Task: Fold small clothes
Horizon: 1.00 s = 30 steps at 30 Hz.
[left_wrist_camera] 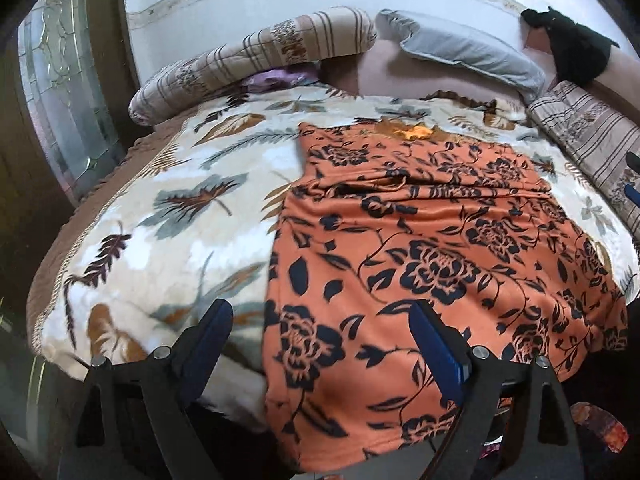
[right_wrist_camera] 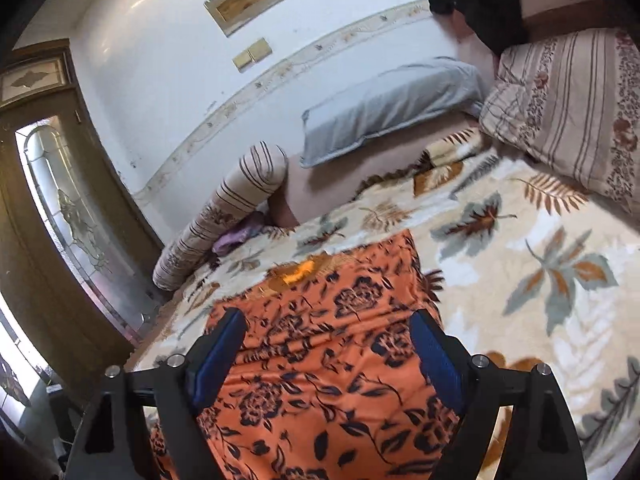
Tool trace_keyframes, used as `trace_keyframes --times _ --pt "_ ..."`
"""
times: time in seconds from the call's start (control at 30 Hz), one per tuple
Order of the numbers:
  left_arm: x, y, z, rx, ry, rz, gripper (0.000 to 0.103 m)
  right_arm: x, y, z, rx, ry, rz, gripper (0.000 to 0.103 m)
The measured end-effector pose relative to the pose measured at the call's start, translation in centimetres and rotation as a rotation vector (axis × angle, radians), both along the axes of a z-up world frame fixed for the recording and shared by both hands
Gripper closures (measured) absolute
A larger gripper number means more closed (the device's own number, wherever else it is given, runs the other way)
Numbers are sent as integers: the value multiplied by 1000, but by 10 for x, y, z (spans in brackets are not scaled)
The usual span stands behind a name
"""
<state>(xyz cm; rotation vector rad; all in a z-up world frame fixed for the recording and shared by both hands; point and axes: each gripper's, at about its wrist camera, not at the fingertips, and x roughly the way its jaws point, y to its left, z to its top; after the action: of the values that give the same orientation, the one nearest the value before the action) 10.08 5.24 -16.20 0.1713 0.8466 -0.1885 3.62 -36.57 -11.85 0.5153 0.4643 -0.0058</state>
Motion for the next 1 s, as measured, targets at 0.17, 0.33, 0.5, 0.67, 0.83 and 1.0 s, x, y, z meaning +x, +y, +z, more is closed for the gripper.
trace_keyframes --times 0.17,0.33,0.5,0.67,0.83,1.0 --pt "2 6 -4 43 51 48 13 -13 11 1 -52 32 39 16" --pt "0 19 -11 7 127 39 13 -25 11 -12 -39 108 49 16" --pt "-1 41 -12 -138 247 10 13 -34 2 -24 -18 165 40 16" --pt "3 52 -20 -275 366 11 17 -37 -7 -36 5 214 27 16" --pt "5 52 -44 -263 465 22 54 -39 -15 -42 30 248 15 16" --pt "5 54 -56 -284 472 39 55 -41 -19 -51 50 289 8 16"
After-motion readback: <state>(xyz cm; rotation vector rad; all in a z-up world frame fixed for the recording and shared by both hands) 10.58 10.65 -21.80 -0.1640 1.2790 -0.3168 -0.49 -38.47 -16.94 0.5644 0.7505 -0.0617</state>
